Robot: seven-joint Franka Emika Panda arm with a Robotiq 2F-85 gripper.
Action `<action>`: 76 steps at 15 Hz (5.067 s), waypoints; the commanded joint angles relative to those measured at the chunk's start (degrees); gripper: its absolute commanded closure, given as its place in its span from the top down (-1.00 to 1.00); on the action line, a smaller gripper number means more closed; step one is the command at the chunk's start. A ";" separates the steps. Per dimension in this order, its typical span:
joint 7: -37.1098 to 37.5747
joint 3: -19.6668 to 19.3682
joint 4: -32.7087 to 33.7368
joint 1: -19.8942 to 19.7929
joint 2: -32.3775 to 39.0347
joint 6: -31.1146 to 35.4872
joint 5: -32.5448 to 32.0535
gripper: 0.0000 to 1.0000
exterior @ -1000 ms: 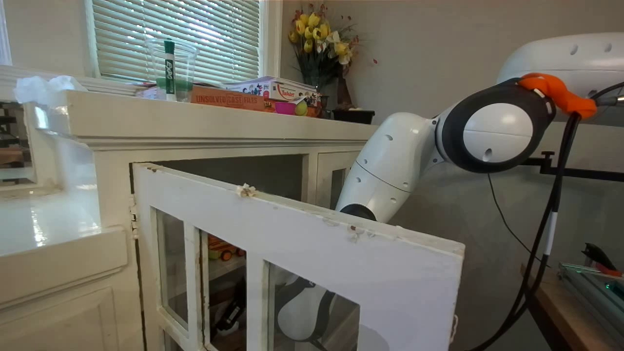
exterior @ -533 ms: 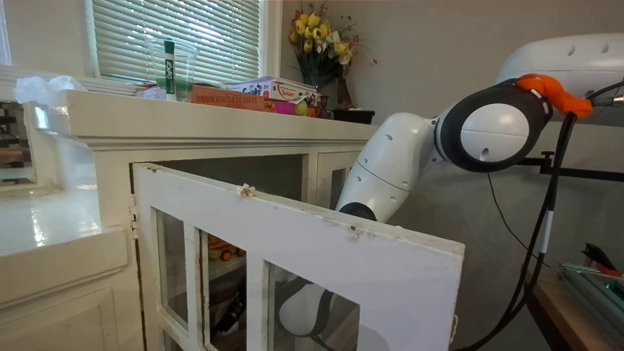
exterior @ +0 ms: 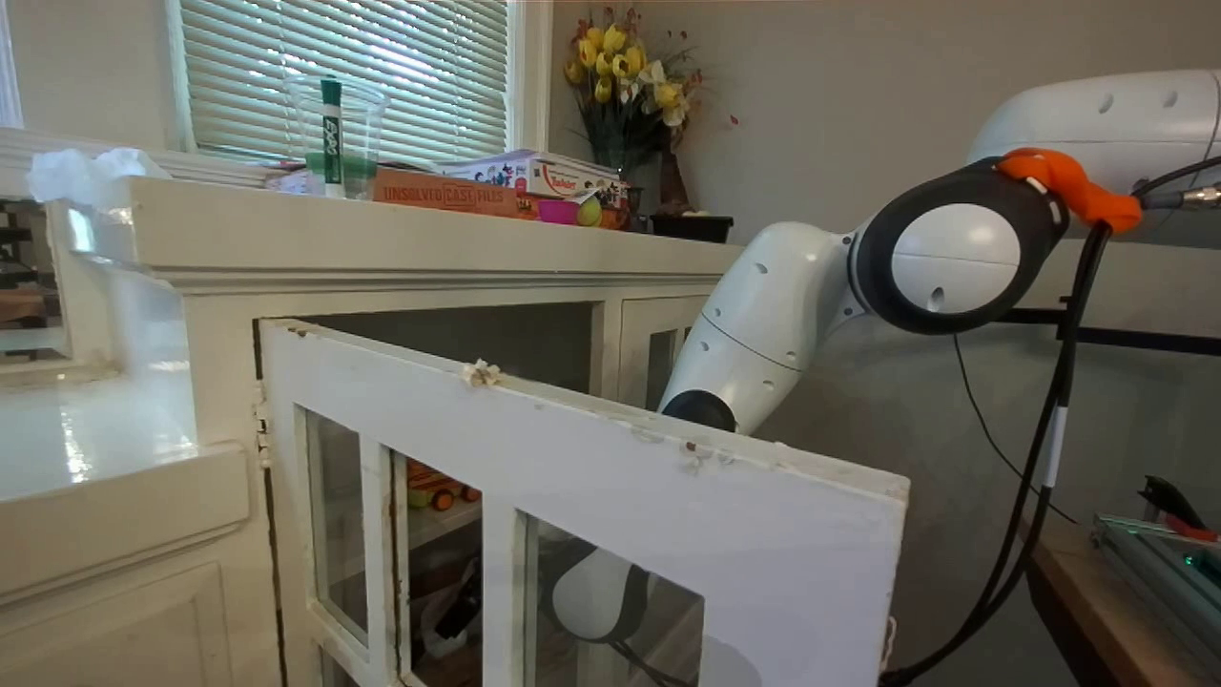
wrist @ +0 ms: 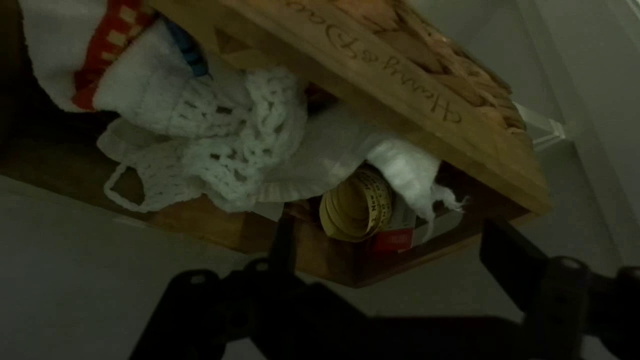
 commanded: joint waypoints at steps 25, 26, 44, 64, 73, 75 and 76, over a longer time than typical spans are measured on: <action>0.16 4.34 0.17 -3.57 0.00 -3.62 -1.88 -1.00; 0.14 4.35 0.19 -3.58 0.00 -3.64 -1.90 -1.00; -0.73 6.66 0.68 -4.87 0.00 -5.31 -3.49 0.98; -3.22 8.66 2.50 -6.16 0.56 -9.05 -4.16 -0.72; -4.13 7.44 2.56 -4.88 0.50 -8.03 -4.23 -1.00; -4.41 7.11 2.20 -4.25 0.51 -7.03 -4.41 -1.00; -4.46 6.95 2.10 -3.99 0.47 -6.77 -4.53 -1.00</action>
